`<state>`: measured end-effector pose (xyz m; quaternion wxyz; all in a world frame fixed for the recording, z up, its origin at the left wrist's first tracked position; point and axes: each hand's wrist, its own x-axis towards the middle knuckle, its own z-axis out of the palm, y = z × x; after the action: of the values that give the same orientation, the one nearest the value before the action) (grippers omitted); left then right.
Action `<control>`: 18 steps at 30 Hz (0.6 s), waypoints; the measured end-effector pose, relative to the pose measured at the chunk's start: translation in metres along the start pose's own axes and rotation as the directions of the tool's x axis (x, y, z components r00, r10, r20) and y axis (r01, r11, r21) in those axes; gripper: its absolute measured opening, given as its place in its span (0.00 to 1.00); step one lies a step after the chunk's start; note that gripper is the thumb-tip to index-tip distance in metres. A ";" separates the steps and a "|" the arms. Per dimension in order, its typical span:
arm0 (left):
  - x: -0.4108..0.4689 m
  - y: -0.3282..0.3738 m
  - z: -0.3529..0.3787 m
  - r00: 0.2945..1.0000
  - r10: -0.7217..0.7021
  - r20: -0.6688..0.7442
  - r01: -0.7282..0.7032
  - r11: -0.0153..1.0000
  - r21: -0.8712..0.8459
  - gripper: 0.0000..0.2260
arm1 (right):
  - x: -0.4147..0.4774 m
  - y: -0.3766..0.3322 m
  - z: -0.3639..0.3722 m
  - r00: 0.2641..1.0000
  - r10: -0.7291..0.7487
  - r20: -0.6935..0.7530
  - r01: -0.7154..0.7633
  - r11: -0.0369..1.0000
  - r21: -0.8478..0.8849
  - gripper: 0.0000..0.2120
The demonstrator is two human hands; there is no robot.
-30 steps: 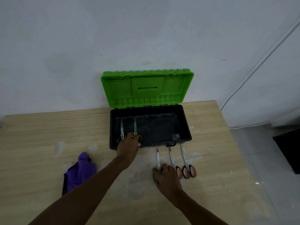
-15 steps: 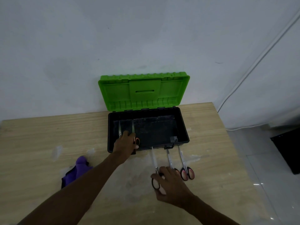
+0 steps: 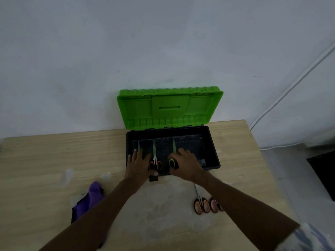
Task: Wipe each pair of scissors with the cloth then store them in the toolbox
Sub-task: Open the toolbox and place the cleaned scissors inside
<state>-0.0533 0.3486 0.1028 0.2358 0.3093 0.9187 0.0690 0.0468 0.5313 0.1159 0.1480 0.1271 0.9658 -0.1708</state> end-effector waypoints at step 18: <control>0.007 0.002 0.000 0.999 0.001 0.054 -0.003 0.999 0.040 0.39 | 0.036 0.000 0.034 0.981 0.141 0.133 -0.153 0.984 0.087 0.19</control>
<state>-0.0570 0.3550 0.1002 0.2544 0.3167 0.9128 0.0425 0.0218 0.5256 0.0736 0.2148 0.1942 0.9330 -0.2135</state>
